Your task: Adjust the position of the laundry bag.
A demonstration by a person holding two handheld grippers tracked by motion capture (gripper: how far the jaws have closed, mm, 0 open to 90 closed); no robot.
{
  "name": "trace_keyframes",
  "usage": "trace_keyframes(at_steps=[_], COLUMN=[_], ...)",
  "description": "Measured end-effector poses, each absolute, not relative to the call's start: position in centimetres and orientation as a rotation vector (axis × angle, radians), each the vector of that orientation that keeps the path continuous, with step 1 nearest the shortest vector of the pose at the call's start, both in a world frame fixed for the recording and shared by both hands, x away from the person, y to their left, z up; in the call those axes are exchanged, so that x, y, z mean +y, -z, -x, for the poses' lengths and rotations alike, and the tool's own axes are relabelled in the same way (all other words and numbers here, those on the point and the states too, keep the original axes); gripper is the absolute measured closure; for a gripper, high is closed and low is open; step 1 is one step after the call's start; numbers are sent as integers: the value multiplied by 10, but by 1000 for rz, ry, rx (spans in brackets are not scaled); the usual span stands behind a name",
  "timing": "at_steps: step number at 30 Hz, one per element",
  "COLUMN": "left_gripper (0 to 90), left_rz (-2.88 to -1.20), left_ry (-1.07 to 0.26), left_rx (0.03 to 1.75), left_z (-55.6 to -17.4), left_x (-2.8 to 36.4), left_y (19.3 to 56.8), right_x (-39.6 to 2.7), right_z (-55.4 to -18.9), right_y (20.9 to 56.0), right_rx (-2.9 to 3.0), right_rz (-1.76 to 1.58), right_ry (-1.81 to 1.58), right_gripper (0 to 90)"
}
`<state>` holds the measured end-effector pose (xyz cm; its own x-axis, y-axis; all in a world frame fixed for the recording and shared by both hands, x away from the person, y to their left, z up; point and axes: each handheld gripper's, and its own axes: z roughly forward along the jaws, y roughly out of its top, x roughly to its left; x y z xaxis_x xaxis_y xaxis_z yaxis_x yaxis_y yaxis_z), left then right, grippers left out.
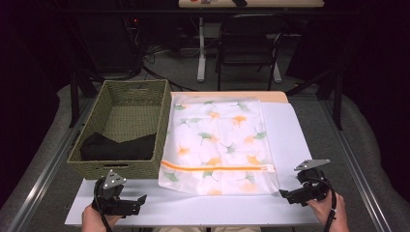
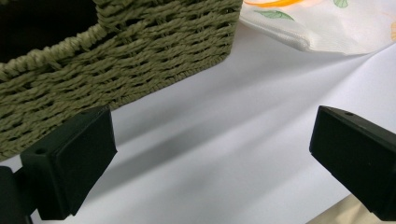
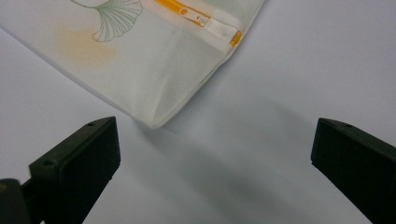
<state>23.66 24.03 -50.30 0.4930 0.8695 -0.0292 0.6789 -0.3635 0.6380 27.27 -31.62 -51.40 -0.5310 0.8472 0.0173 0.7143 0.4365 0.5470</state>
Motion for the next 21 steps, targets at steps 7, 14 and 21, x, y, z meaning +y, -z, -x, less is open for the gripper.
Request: trace_keyframes(at_steps=[7, 14, 21], left_gripper=[0, 17, 21], left_rz=[-2176, -2196, -2206], left_ry=[-395, -383, -385], left_rx=[1255, 1225, 1217], left_z=[-237, -238, -239], left_x=[232, 221, 220], left_y=[505, 506, 506], right_x=[-310, -299, -297], right_z=[-274, -280, -282], right_y=[514, 517, 518], right_rx=[2456, 2484, 2494], right_rz=[-1337, -1326, -1319], right_ry=[-733, -739, -734], right_gripper=[8, 13, 37])
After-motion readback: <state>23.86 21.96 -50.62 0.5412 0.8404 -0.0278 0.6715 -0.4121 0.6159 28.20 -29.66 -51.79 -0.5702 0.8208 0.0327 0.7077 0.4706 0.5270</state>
